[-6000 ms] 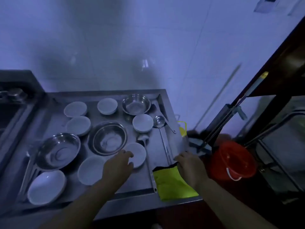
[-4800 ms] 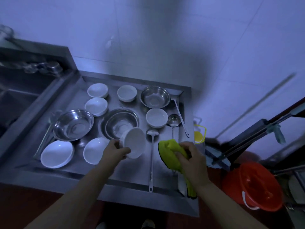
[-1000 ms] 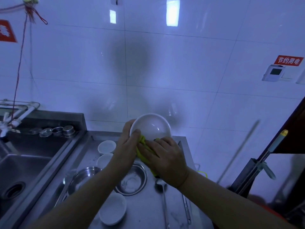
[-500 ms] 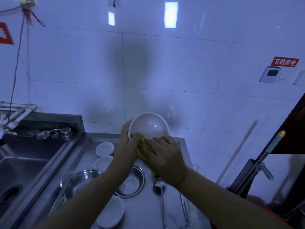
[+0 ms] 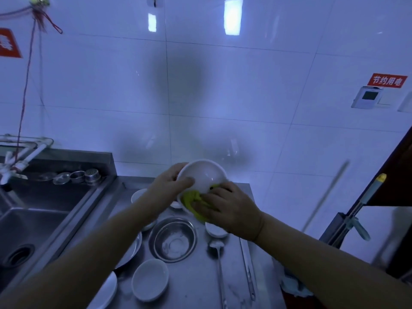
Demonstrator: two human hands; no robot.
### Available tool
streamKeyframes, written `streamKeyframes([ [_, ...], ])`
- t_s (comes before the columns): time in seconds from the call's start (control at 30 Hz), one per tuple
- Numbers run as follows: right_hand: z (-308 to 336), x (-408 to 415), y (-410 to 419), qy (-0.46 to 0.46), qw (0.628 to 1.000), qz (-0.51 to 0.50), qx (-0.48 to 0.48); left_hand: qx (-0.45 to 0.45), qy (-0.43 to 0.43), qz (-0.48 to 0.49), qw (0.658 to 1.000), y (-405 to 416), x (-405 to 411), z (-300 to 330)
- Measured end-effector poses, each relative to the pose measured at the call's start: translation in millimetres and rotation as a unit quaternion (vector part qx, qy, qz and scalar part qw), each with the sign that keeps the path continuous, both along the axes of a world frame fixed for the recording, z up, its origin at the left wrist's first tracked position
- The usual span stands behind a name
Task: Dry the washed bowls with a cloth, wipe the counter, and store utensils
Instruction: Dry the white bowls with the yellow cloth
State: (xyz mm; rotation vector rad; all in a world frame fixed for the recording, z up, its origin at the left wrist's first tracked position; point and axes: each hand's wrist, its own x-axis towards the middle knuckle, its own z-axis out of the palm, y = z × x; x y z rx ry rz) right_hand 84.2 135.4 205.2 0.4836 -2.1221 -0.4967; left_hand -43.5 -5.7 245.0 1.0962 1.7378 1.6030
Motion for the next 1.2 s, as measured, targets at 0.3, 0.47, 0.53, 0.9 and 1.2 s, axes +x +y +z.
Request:
streamKeyframes([
  [0.3,-11,4,-31,-0.093,0.975,-0.074,-0.189,0.105,-0.005,0.068,0.992,-1,11,-34],
  [0.47,11,8,-8,-0.137,0.985,-0.058,-0.085,0.088,0.043,0.026,0.995,-6,3,-24],
  [0.53,16,4,-3,-0.126,0.987,-0.078,-0.055,0.079,0.057,0.018,0.995,-4,3,-23],
  [0.9,23,-12,-28,-0.060,0.970,-0.163,-0.169,0.101,0.044,0.007,0.994,2,10,-24],
  [1.2,5,4,-43,-0.123,0.968,-0.119,-0.185,0.082,0.030,0.056,0.995,0,1,-12],
])
